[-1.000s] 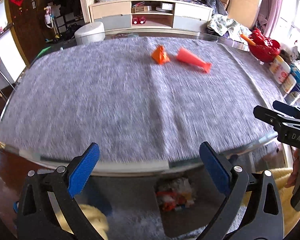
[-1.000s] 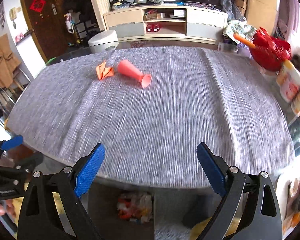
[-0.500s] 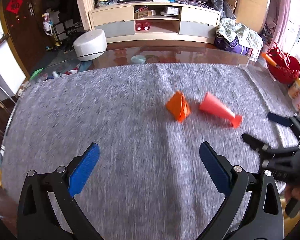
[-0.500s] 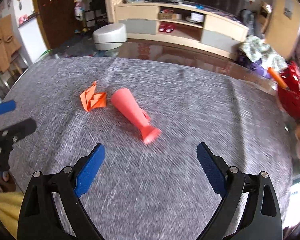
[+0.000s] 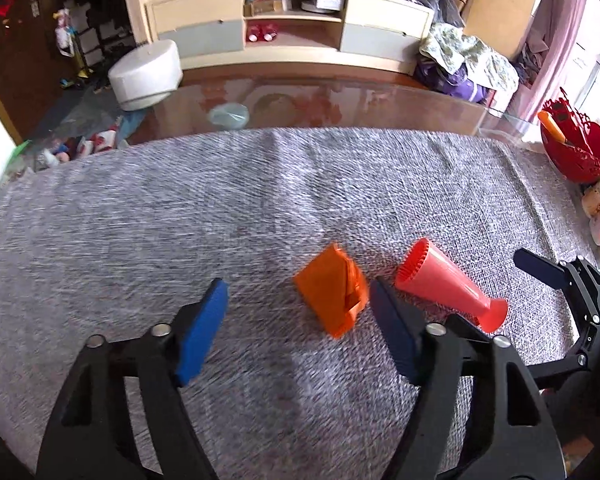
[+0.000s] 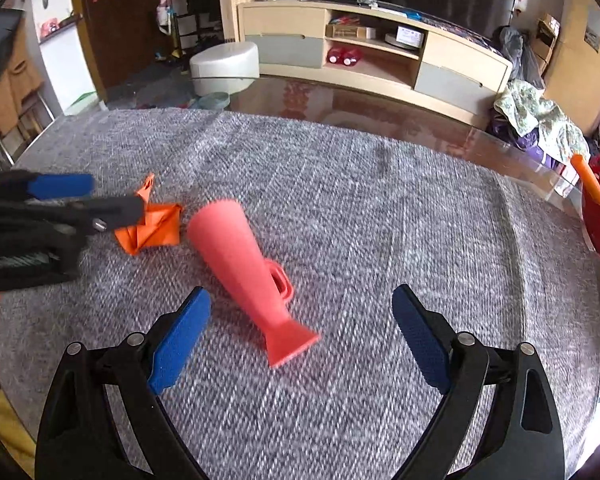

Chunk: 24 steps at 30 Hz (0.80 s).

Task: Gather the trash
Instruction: 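Grasp the orange paper pyramid with the left tool while the right tool grasps the pink cone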

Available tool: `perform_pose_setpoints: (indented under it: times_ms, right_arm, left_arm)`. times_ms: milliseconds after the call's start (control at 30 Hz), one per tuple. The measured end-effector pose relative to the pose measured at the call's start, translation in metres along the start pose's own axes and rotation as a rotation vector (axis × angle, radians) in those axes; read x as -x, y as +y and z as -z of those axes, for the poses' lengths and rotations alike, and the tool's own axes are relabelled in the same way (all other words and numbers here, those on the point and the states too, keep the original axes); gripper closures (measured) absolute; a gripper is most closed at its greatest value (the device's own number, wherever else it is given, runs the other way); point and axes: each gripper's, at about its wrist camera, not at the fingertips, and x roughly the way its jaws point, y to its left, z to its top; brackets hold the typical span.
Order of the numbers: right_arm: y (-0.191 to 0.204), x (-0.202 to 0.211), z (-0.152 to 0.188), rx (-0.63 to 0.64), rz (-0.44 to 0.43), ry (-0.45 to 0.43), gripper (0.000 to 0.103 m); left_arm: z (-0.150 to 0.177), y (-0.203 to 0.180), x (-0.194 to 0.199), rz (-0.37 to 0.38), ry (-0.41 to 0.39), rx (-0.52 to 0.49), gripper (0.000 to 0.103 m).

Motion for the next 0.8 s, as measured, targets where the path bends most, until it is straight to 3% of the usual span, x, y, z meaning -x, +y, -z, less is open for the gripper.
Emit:
perform_pose_setpoints:
  times_ms: [100,167,333,400,533,800]
  right_arm:
    - [0.001,-0.006,-0.002,0.010,-0.044,0.019,0.036]
    - [0.003,-0.011,-0.001,0.025,-0.063,0.039,0.046]
    - [0.006,-0.012,0.000,0.051,-0.084,0.037,0.057]
    - [0.007,-0.010,0.000,0.057,-0.094,0.048,0.069]
    - [0.007,-0.001,0.002,0.052,-0.095,0.064,0.072]
    - [0.000,0.063,0.012,0.002,-0.054,0.005,0.074]
  left_arm:
    - [0.000,-0.004,-0.010,0.027,0.022,-0.011,0.062]
    - [-0.001,-0.007,-0.015,0.055,0.030,-0.020,0.068]
    - [0.003,-0.009,-0.015,0.050,0.018,-0.044,0.070]
    - [0.005,-0.008,-0.012,0.065,0.013,-0.057,0.089]
    - [0.009,-0.010,0.002,0.046,0.008,-0.073,0.094]
    - [0.028,-0.018,0.055,0.036,-0.042,-0.096,0.096]
